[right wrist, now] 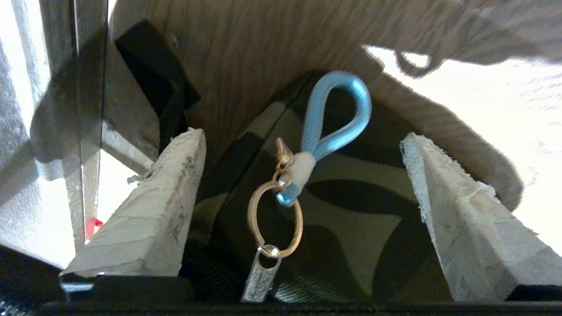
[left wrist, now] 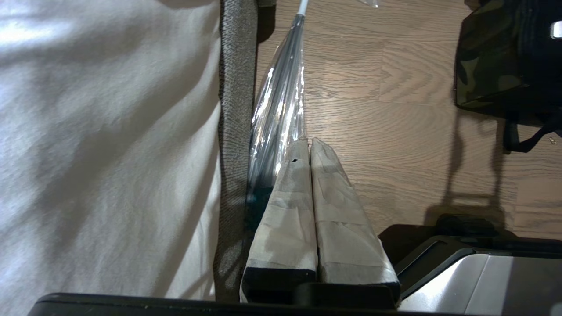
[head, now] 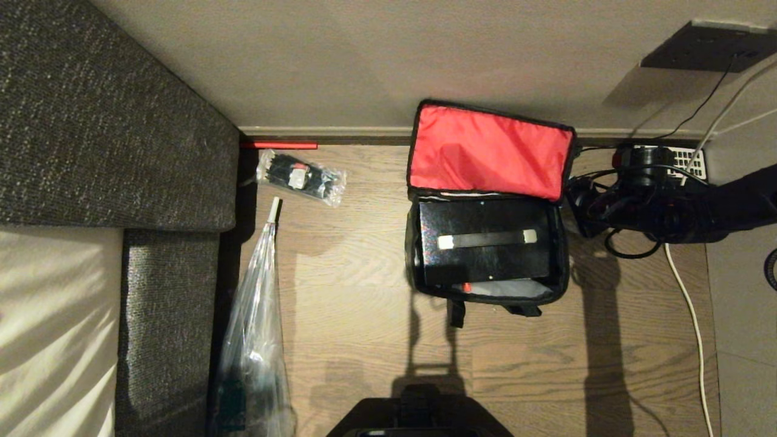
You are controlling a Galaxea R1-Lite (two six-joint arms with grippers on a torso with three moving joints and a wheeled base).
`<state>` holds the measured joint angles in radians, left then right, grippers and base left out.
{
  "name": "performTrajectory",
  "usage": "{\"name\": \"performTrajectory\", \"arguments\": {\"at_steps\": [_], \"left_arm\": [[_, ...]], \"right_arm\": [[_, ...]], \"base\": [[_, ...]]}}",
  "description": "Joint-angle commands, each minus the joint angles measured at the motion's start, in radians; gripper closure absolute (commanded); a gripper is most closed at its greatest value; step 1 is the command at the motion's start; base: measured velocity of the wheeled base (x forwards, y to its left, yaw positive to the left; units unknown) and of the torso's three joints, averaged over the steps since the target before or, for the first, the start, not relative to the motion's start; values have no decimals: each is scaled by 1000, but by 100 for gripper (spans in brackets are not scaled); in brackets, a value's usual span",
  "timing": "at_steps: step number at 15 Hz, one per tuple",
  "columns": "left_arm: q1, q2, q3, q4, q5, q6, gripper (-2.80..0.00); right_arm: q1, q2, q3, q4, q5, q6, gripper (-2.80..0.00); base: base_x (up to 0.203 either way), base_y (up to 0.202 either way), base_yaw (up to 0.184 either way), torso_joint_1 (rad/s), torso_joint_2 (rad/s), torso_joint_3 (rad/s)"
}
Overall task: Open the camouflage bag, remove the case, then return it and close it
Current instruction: Grip the handle
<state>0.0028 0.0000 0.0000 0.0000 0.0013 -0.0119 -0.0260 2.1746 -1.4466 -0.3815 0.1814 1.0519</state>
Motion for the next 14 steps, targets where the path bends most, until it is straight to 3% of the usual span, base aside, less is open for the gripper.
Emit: {"name": "performTrajectory", "arguments": {"at_steps": [1,14], "left_arm": [[0,0,0,0,0,0,0],[0,0,0,0,0,0,0]], "right_arm": [[4,8,2,0,-11,7,0],[3,8,-10,-16,-20,-12,0]], "base": [[0,0,0,0,0,0],[0,0,0,0,0,0]]}}
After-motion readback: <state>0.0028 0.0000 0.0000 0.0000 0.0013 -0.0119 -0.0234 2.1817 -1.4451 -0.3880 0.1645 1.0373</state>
